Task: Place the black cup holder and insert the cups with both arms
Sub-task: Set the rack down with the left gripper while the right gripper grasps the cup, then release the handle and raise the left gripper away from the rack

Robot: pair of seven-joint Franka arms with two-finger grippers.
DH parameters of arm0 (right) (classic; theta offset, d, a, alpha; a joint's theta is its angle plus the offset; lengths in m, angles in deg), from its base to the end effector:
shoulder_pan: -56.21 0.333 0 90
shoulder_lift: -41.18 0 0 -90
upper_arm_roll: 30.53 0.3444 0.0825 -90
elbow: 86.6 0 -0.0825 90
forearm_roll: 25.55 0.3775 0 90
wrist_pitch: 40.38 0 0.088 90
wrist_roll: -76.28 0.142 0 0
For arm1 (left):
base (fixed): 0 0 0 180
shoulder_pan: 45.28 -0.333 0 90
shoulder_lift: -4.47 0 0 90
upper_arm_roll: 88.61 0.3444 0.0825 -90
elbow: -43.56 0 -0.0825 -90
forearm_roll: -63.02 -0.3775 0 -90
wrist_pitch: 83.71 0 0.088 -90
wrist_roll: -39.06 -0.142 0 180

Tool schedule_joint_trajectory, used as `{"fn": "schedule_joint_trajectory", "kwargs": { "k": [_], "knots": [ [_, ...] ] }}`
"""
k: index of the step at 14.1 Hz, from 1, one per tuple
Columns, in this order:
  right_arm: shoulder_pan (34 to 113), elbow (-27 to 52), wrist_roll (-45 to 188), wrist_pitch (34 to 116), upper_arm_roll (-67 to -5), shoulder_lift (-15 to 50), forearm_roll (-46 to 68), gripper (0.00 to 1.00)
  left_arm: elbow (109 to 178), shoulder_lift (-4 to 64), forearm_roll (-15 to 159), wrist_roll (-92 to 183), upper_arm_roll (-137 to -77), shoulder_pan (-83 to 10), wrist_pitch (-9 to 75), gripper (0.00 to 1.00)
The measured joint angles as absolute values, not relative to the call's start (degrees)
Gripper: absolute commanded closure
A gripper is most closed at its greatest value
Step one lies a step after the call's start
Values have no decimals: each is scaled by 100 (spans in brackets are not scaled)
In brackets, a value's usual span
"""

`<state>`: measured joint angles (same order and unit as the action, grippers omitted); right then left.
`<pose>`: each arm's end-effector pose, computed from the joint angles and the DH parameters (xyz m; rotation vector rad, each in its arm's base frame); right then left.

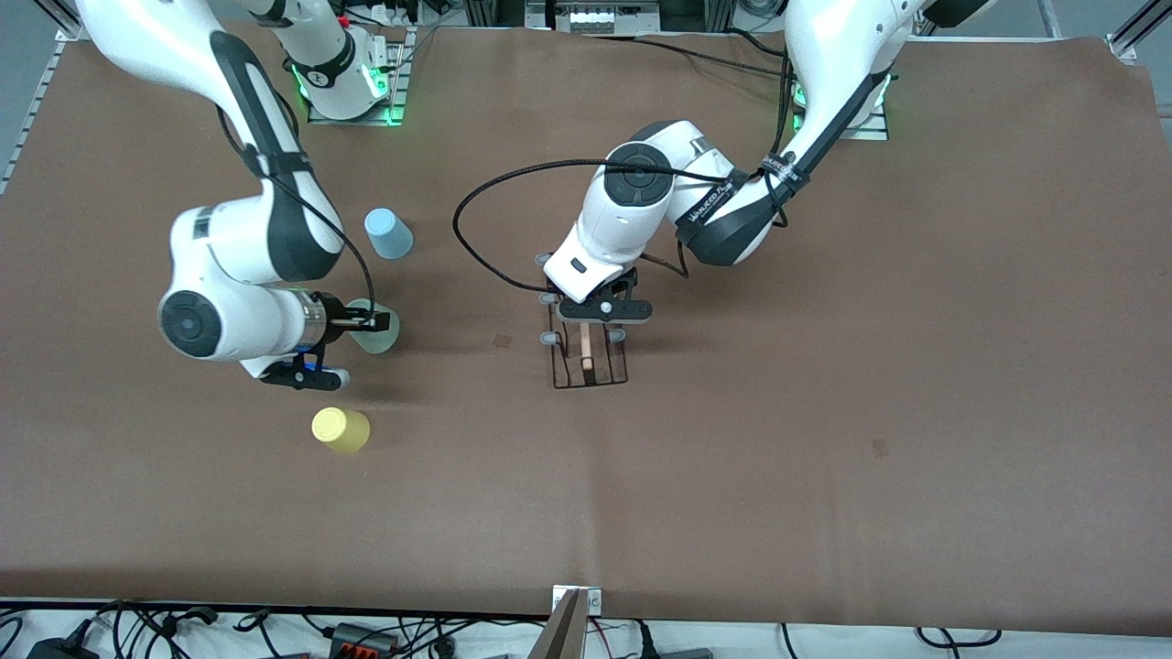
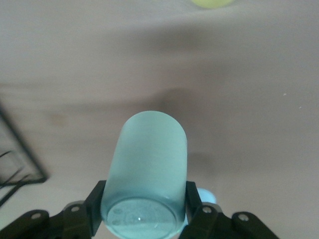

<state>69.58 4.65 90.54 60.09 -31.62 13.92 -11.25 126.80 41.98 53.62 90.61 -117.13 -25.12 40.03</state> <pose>0.6221 0.1681 0.3345 -2.9402 0.1744 0.5319 0.5451 -0.4981 0.3390 2.9443 0.1103 -0.0428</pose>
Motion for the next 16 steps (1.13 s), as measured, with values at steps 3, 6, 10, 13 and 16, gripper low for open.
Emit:
{"fn": "schedule_joint_trajectory", "kwargs": {
  "k": [3, 6, 10, 13, 16],
  "knots": [
    [7068, 8, 9501, 5627, -3157, 1415, -717, 68, 12567, 4167, 4967, 9502, -11719, -2472, 3949, 41],
    [7429, -20, 10091, 5607, -3153, 1383, -690, 68, 12345, 3928, 4887, 9719, -11661, -2618, 3898, 7],
    [7961, -73, 10941, 5607, -3143, 1394, -647, 68, 12099, 3365, 4817, 8997, -11639, -3678, 3654, 0],
    [8445, -269, 11655, 5608, -3134, 1407, -593, 68, 11962, 2847, 4816, 8110, -11643, -4513, 2934, 0],
    [8926, -450, 12370, 5620, -3131, 1408, -374, 68, 11947, 2385, 4816, 7142, -11646, -5247, 2175, 0]
  ]
}}
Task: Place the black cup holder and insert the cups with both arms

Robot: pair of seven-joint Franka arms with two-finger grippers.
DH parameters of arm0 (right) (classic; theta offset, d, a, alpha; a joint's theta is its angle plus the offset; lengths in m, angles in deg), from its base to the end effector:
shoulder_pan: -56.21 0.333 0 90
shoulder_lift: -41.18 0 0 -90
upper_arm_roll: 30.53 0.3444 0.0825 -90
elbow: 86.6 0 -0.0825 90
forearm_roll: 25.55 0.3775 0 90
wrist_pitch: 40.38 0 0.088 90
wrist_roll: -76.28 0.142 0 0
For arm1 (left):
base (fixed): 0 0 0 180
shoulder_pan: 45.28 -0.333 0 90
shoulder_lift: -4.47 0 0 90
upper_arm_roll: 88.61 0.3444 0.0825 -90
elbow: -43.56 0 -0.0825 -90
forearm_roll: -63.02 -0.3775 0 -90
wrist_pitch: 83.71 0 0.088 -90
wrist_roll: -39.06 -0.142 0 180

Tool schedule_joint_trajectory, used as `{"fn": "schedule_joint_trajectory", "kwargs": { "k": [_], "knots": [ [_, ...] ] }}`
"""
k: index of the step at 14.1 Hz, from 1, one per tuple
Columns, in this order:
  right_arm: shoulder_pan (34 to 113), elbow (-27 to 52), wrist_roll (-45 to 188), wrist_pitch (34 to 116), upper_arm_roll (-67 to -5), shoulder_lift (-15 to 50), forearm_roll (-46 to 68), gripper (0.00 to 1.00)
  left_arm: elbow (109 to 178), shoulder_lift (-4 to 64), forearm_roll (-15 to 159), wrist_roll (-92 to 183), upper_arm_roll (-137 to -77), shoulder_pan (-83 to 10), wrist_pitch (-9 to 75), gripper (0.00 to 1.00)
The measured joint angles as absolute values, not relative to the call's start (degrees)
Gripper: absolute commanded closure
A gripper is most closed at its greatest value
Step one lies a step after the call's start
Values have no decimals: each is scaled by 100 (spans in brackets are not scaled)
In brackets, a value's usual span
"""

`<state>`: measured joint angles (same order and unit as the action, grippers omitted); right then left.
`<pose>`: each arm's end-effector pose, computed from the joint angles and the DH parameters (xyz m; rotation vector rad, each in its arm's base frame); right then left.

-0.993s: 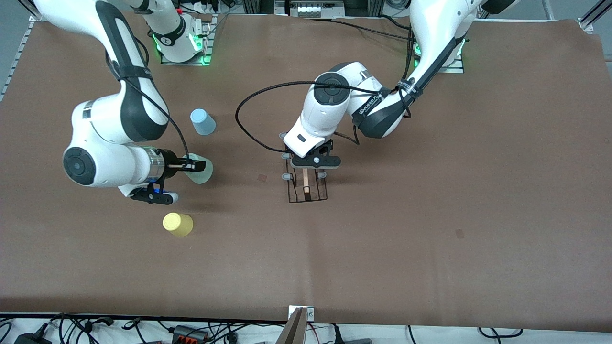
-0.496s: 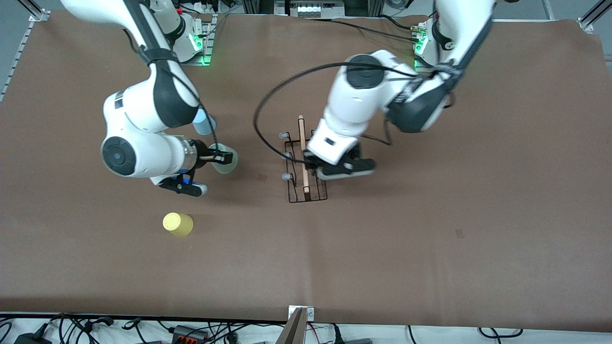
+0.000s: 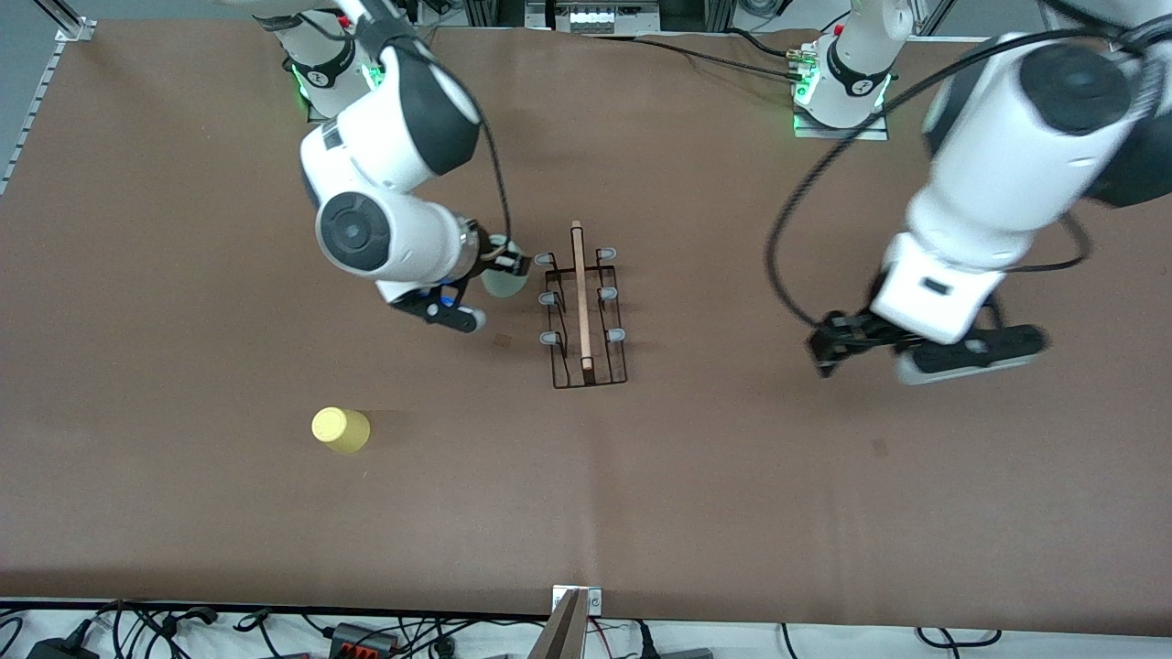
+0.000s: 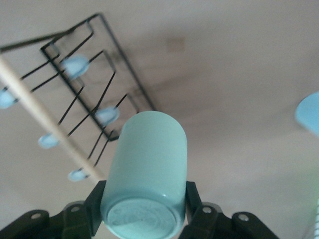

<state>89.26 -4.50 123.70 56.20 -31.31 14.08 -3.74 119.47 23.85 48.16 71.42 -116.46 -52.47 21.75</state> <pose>0.5413 0.4011 0.4066 -2.8961 0.5120 0.5988 0.6631 -0.1608 0.5750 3.1010 0.3149 0.3724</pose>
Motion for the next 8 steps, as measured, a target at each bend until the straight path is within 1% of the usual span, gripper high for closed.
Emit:
{"fn": "schedule_joint_trajectory", "kwargs": {
  "k": [2, 5, 8],
  "knots": [
    [9132, -451, 12529, 5661, -3131, 1356, -347, 68, 11774, 2205, 4817, 6315, -11641, -5674, 1937, 0],
    [9197, -448, 12554, 5715, -3135, 1159, -346, 68, 11341, 2133, 4819, 5183, -11634, -6153, 1497, 0],
    [9214, -448, 12552, 5722, -3141, 998, -346, 68, 11363, 2176, 4819, 4623, -11633, -6262, 1389, 0]
  ]
}}
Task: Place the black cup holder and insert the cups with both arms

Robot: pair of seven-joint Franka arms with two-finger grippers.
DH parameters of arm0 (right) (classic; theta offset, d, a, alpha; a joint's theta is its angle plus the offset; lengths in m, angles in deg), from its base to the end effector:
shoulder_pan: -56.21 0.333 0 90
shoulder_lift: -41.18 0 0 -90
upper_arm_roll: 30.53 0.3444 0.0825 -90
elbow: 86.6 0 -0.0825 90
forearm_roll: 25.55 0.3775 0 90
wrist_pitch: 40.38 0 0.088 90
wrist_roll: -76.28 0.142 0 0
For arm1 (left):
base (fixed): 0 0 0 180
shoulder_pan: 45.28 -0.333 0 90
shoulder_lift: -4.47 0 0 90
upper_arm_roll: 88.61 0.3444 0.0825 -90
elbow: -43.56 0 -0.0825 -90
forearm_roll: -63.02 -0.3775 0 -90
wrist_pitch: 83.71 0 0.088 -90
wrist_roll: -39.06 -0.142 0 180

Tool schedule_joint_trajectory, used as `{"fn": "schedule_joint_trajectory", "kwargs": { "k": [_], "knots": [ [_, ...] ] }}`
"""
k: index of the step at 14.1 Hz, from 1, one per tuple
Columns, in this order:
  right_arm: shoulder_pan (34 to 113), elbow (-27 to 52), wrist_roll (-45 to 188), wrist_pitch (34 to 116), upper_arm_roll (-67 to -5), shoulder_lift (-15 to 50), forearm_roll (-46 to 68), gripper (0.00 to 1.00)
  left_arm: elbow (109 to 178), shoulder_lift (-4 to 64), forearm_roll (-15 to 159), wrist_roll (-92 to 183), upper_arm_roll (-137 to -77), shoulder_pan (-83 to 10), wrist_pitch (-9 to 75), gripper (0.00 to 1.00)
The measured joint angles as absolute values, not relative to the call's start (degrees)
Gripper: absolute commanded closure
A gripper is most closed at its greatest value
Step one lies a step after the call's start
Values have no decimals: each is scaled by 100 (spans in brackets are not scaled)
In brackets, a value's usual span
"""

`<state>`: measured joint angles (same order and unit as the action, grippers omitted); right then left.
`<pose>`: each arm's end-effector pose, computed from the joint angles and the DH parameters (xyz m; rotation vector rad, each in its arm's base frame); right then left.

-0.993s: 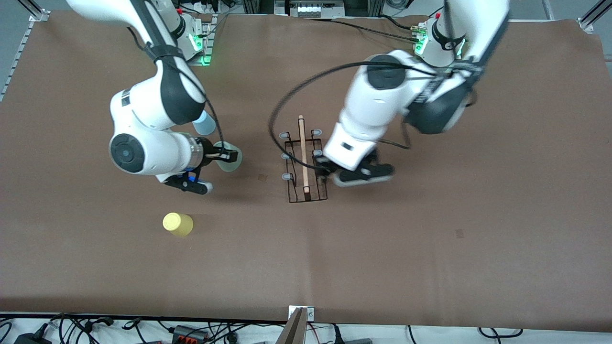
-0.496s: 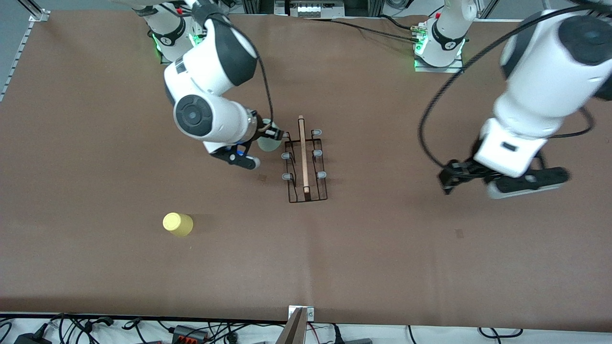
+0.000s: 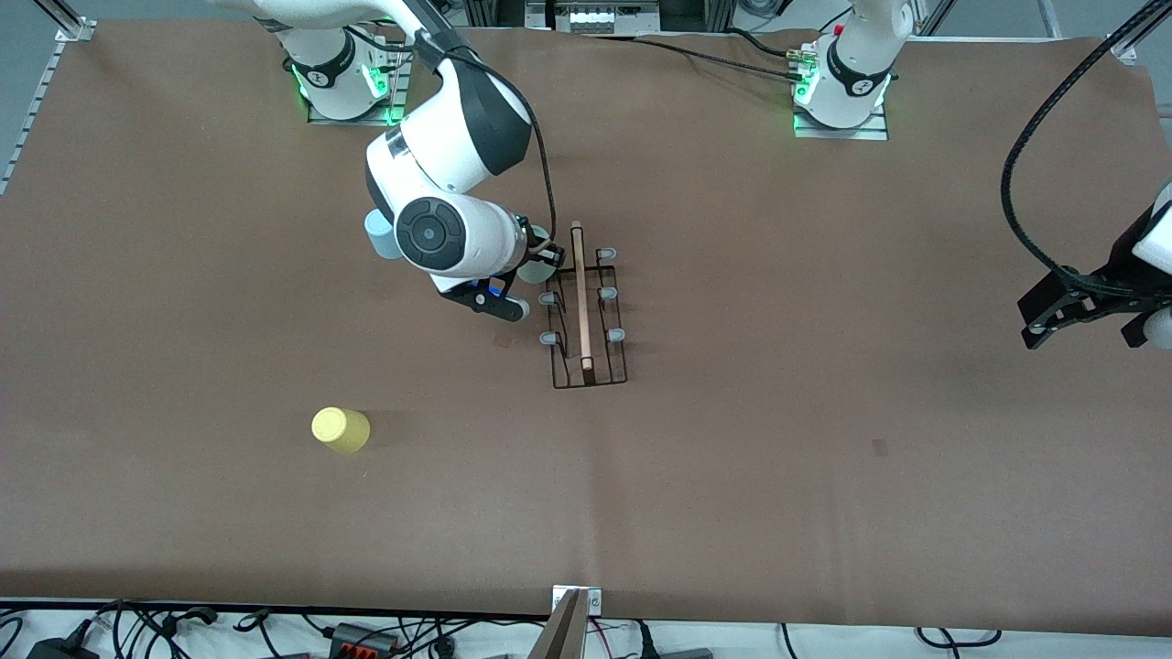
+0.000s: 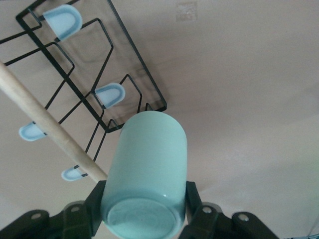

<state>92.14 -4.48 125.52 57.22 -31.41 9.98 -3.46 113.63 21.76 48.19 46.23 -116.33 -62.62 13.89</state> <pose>0.5263 0.4306 0.3590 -2.9325 0.5206 0.6746 0.6599 -0.0321 0.6316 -3.0324 0.0448 -0.3430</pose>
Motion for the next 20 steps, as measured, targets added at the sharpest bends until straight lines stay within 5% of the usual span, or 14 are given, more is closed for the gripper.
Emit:
{"fn": "schedule_joint_trajectory", "kwargs": {
  "k": [6, 7, 8, 9, 14, 20],
  "knots": [
    [9337, -448, 12552, 6019, -3140, 770, -347, 68, 11436, 2394, 4838, 4009, -11624, -6643, 1386, 0],
    [9356, -448, 12552, 6055, -3141, 726, -359, 59, 11432, 2388, 4848, 3880, -11624, -6681, 1389, 0],
    [9365, -448, 12552, 6074, -3142, 686, -400, 21, 11416, 2361, 4852, 3809, -11630, -6676, 1394, 0],
    [9367, -448, 12552, 6084, -3146, 649, -456, 0, 11403, 2291, 4852, 3771, -11578, -6590, 1396, 0],
    [9350, -495, 12577, 6092, -3257, 614, -503, 0, 11788, 1748, 5883, 3754, -9105, -4481, 1322, 0],
    [9285, -886, 13059, 6133, -4005, 846, -1269, 0, 12095, 1613, 6276, 3571, -8804, -4435, 1439, 0]
  ]
}}
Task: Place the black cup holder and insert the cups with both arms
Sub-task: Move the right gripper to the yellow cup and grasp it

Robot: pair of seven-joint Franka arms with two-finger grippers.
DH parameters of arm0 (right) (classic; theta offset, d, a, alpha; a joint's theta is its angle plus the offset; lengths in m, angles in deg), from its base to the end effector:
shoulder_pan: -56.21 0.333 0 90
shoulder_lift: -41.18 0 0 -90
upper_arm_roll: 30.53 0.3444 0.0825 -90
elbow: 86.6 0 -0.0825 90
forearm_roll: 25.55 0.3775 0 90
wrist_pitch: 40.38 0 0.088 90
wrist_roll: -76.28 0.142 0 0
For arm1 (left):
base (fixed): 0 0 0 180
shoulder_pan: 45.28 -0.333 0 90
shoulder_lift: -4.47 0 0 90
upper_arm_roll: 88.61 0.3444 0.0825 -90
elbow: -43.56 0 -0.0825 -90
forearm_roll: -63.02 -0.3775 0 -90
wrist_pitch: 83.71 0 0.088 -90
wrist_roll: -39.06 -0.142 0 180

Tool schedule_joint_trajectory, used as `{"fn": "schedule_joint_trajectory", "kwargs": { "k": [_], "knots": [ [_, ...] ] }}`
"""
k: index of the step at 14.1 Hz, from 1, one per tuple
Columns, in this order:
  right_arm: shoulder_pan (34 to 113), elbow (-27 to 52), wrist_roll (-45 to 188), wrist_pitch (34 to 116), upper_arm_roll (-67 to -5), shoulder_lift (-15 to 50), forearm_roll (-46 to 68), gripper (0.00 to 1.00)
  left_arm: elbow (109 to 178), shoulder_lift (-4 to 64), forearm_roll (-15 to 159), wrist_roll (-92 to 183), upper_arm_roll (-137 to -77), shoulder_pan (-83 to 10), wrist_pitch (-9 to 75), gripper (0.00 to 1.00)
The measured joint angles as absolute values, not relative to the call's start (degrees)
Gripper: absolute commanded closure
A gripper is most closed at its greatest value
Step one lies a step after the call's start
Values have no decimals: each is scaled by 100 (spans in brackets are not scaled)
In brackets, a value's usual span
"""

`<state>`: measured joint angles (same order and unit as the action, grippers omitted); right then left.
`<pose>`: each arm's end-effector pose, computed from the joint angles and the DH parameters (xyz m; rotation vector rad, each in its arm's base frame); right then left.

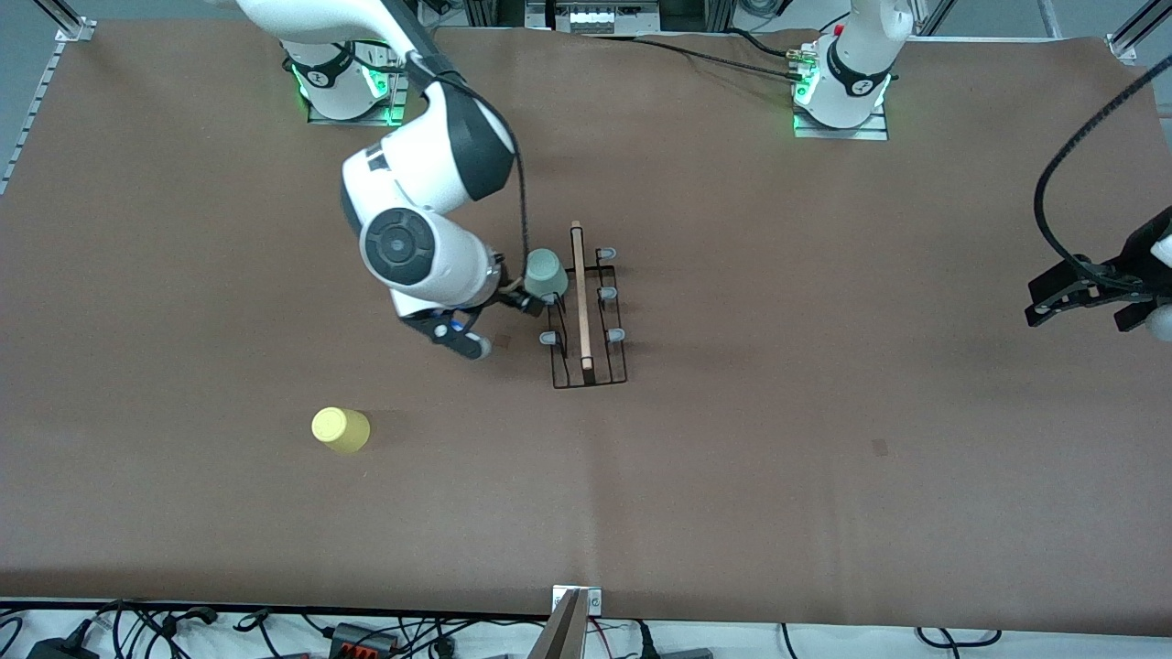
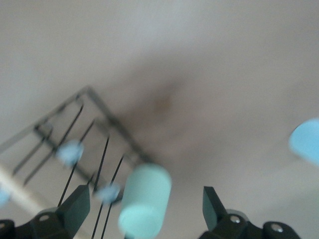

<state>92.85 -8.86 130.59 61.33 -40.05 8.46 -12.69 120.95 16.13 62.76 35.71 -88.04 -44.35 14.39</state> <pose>0.6035 0.3643 0.3745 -3.0231 0.7989 0.2992 0.6357 -0.0041 0.6160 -3.1196 0.1020 -0.2467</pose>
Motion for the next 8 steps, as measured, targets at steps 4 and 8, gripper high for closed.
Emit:
{"fn": "schedule_joint_trajectory", "kwargs": {
  "k": [4, 8],
  "knots": [
    [8697, -870, 12271, 7121, -4281, 401, -2069, 0, 12261, 1339, 6276, 3602, -8886, -4601, 1461, 0],
    [7866, -877, 10257, 7705, -4301, 80, -2119, 0, 12472, 1313, 6276, 3542, -9319, -5297, 1464, 0]
  ]
}}
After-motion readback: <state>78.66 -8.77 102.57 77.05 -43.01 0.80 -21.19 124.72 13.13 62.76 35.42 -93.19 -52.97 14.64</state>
